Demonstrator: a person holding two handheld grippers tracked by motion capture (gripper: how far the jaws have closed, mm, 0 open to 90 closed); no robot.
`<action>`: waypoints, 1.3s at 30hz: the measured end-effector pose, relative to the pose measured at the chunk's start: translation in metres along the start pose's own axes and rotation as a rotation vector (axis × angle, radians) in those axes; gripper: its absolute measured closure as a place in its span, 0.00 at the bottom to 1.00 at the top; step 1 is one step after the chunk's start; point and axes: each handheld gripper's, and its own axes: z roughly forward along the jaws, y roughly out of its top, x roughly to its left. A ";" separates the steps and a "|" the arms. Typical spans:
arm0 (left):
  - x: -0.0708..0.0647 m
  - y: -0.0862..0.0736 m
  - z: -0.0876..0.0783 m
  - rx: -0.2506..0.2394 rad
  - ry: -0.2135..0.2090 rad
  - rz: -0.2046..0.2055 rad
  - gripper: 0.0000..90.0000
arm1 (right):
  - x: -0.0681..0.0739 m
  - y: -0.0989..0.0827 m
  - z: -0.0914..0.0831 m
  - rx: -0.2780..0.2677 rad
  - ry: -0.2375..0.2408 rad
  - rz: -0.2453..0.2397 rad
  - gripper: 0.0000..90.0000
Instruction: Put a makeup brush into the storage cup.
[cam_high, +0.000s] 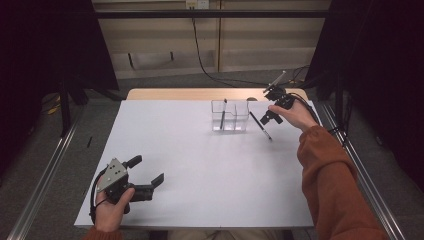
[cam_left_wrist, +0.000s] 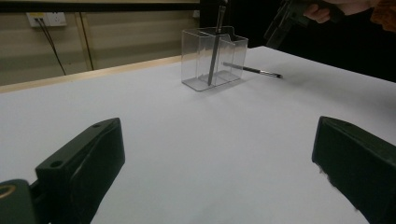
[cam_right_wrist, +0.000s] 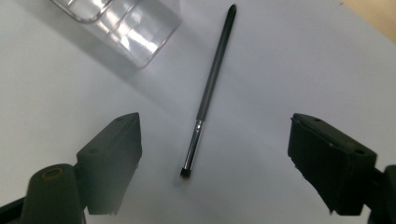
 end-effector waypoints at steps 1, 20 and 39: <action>0.000 0.000 0.000 0.000 0.000 0.000 0.03 | 0.000 0.001 0.002 0.018 0.004 -0.004 0.23; 0.000 0.000 0.000 0.000 -0.005 0.001 0.03 | 0.004 0.002 0.039 0.216 0.064 -0.007 0.55; 0.000 0.000 0.000 0.003 -0.005 0.006 0.03 | 0.007 0.001 0.057 0.232 0.040 0.017 0.75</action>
